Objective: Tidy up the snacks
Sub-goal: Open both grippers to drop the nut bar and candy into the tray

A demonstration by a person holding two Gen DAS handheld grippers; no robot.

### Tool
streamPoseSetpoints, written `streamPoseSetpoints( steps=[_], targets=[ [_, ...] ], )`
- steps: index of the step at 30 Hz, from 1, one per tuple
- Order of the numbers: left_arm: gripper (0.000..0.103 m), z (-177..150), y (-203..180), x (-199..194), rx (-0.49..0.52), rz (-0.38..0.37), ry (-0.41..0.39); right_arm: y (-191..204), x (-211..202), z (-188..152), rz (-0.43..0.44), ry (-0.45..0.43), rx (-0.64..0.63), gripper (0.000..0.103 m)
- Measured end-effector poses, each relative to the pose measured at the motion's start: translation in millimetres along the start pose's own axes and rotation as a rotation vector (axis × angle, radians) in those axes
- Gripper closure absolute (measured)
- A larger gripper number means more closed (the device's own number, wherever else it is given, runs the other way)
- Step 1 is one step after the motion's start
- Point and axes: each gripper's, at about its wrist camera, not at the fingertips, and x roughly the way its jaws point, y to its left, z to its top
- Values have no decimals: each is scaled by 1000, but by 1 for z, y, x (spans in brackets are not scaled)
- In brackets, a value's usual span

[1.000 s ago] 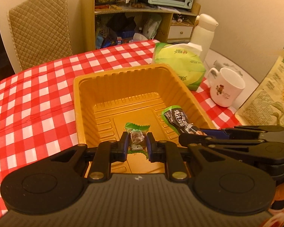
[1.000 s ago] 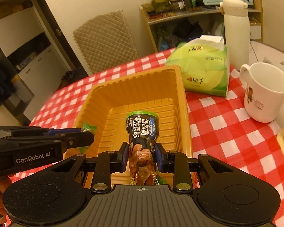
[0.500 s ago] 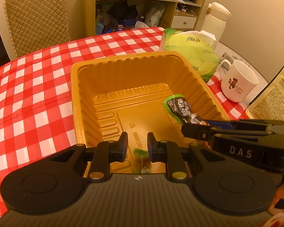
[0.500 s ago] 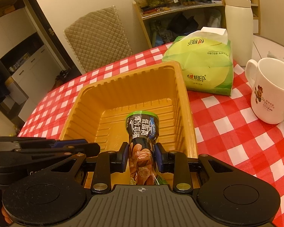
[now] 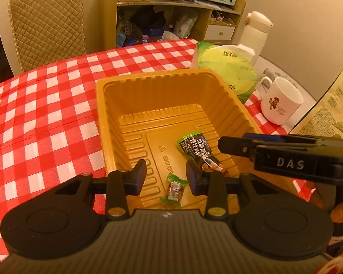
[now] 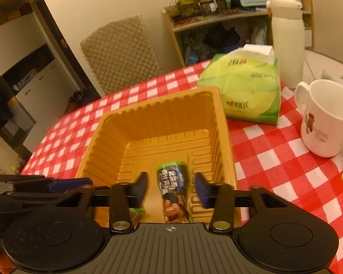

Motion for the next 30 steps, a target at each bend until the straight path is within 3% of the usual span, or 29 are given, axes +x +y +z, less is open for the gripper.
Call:
streamPoseSetpoints(
  steps=[12, 30],
  targets=[
    [46, -21, -12, -66, -5, -8, -86, -2, -65, -16, 34, -72, 8, 26],
    [38, -116, -60, -173, -13, 23, -118, -1, -198, -82, 114, -121, -52, 22]
  ],
)
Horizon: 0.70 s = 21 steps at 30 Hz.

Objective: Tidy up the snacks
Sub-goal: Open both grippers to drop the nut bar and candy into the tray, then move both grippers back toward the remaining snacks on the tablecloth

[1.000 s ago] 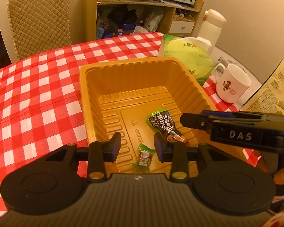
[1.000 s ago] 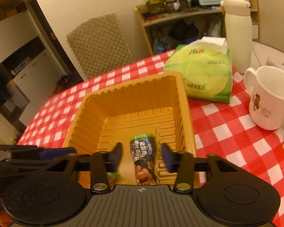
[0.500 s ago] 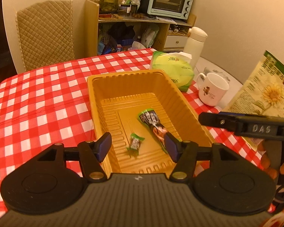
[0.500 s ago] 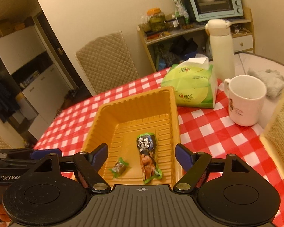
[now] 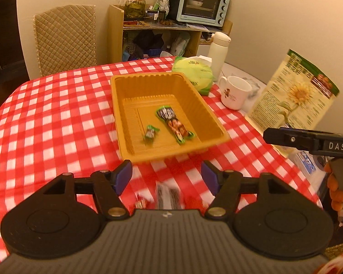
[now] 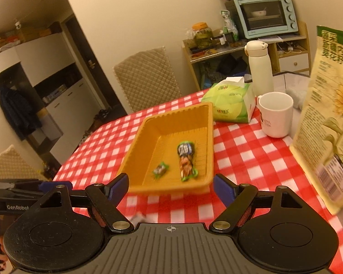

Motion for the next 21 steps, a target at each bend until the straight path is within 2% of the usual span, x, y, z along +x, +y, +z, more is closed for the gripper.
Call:
streamPoseSetpoints(
  steps=[11, 21],
  targets=[
    [38, -58, -31, -41, -1, 29, 31, 0, -51, -52, -7, 59, -92, 22],
    [38, -90, -38, -59, -36, 55, 68, -11, -74, -82, -11, 100, -108, 22]
  ],
)
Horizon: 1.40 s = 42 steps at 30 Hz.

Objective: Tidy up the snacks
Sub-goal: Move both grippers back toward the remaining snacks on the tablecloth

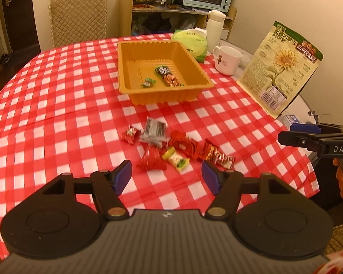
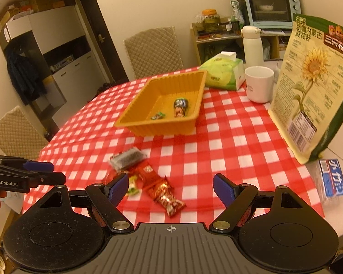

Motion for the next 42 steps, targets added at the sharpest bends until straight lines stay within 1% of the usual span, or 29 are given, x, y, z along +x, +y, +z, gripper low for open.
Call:
streamPoseSetpoints(
  steps=[4, 8, 12, 24, 27, 32, 34, 36, 40, 42],
  targets=[
    [38, -10, -2, -3, -8, 6, 13, -1, -2, -11, -1, 24, -18, 22],
    [38, -20, -2, -4, -15, 10, 27, 2, -1, -23, 1, 49, -66, 22],
    [38, -30, 2, -2, -27, 15, 47, 6, 5, -35, 2, 80, -113, 22],
    [38, -57, 12, 13, -38, 18, 114, 9, 28, -61, 5, 171, -171, 22],
    [38, -62, 12, 16, -37, 11, 126, 10, 35, -66, 24, 193, -189, 23],
    [38, -69, 13, 21, -38, 6, 142, 19, 50, -72, 51, 223, -255, 23],
    [38, -72, 14, 23, -43, 7, 148, 23, 55, -73, 57, 223, -283, 25],
    [38, -75, 16, 26, -49, 9, 153, 25, 61, -74, 68, 231, -308, 32],
    [38, -78, 22, 29, -61, 18, 162, 28, 71, -75, 74, 242, -343, 39],
    [38, -79, 24, 30, -68, 22, 165, 28, 75, -75, 76, 247, -362, 45]
  ],
)
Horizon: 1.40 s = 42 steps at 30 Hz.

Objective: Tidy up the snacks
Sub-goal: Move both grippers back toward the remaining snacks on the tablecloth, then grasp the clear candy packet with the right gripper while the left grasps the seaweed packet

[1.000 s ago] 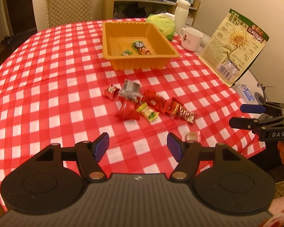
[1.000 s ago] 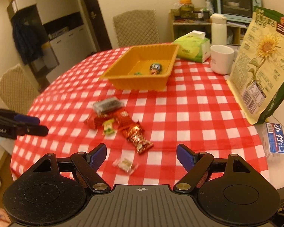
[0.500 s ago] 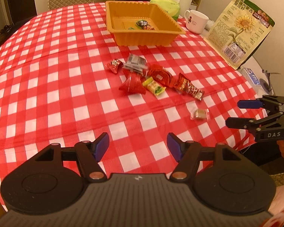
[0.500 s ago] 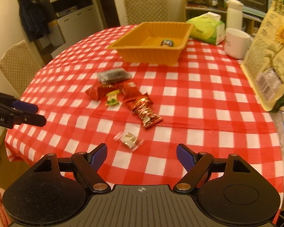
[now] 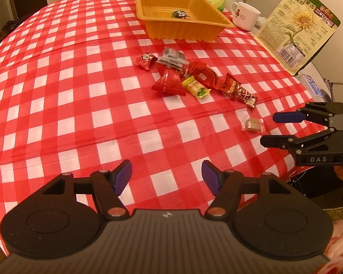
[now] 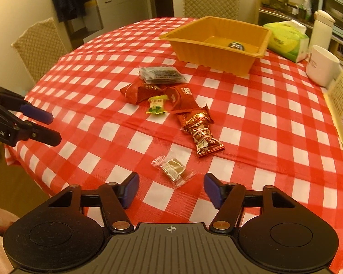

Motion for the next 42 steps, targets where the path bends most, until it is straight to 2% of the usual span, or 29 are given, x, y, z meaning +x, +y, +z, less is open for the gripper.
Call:
streamPoseSetpoints(
  steps=[7, 13, 19, 27, 34, 42],
  targets=[
    [38, 0, 8, 3, -13, 10, 8, 0, 10, 5, -4, 8, -86, 52],
    [38, 4, 10, 5, -8, 11, 9, 9, 21, 7, -8, 13, -229, 61],
    [38, 8, 13, 8, -1, 11, 10, 5, 34, 9, 12, 34, -258, 64],
    [38, 13, 18, 12, -1, 8, 12, 4, 35, 12, 59, 47, -220, 82],
    [38, 26, 17, 14, 19, -6, -1, 3, 31, 16, 63, 26, -113, 83],
    [39, 62, 12, 18, 78, -33, -49, -25, 8, 36, 30, -68, 135, 83]
  ],
)
